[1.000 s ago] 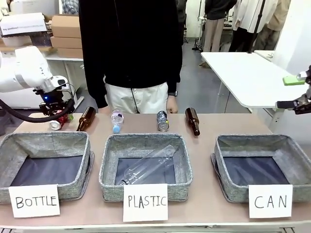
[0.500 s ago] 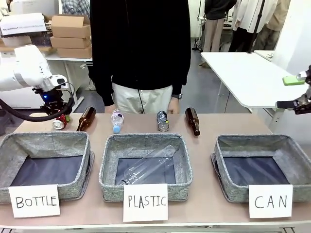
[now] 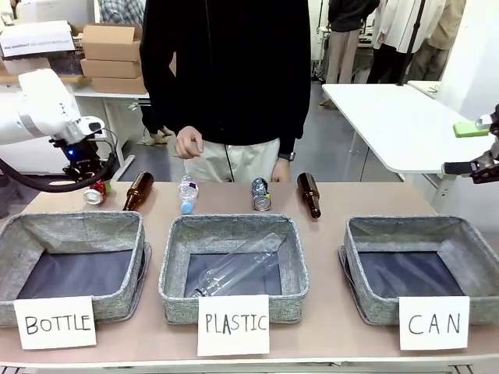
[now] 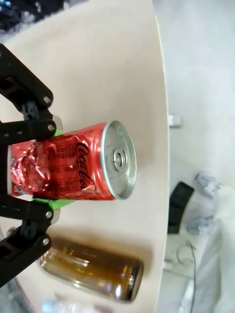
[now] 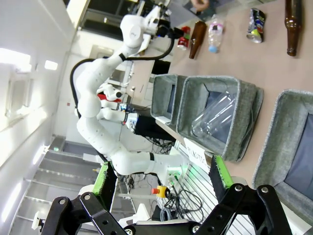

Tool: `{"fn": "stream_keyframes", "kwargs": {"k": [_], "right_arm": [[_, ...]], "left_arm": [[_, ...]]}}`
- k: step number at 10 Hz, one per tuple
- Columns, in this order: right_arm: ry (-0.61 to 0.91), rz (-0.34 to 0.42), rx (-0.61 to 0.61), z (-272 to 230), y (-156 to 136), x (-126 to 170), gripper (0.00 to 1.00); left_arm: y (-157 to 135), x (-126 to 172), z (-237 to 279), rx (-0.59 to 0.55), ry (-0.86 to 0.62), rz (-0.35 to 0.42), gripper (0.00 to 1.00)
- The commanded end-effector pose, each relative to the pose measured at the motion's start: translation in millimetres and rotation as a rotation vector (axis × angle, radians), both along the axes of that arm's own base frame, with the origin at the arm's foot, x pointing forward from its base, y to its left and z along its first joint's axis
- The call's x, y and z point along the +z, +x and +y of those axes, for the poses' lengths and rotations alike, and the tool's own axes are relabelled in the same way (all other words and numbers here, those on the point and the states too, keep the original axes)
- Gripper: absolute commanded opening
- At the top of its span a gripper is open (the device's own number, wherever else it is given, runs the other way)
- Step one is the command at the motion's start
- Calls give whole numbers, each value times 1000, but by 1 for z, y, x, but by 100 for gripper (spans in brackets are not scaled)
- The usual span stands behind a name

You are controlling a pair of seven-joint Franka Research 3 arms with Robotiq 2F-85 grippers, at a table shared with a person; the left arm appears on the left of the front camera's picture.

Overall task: Sort the can waste into the basket.
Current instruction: Pick up the can waste from the table and place it in the right Fabric basket.

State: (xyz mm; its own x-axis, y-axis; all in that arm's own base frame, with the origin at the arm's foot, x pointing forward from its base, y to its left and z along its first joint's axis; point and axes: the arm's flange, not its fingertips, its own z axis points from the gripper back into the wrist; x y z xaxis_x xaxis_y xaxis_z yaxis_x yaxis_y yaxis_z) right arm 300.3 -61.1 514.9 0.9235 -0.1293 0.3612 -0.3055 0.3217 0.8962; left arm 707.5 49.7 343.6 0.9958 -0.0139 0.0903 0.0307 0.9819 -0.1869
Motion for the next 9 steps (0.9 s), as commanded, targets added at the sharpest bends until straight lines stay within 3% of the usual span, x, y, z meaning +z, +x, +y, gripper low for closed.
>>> {"fn": "stream_keyframes", "kwargs": {"k": [1, 2, 3, 4, 5, 7, 8, 9], "right_arm": [[16, -32, 4, 1, 3, 2, 100], [16, -32, 4, 1, 3, 2, 100], [16, -32, 4, 1, 3, 2, 100], [16, -32, 4, 1, 3, 2, 100], [16, -32, 4, 1, 3, 2, 100], [16, -32, 4, 1, 3, 2, 100], [16, -32, 4, 1, 3, 2, 100], [16, -32, 4, 1, 3, 2, 100]], "left_arm": [[-90, 112, -16, 70, -91, -47, 0], [-132, 150, -20, 19, -199, -49, 0], [-201, 189, -25, -89, -226, -51, 0], [-256, 209, -29, -171, -203, -88, 0], [-305, 223, -32, -290, -235, -54, 0], [-387, 230, -39, -354, -226, -157, 0], [-400, 220, -35, -274, -221, -236, 0], [-342, 233, -41, -332, -252, -75, 0]]}}
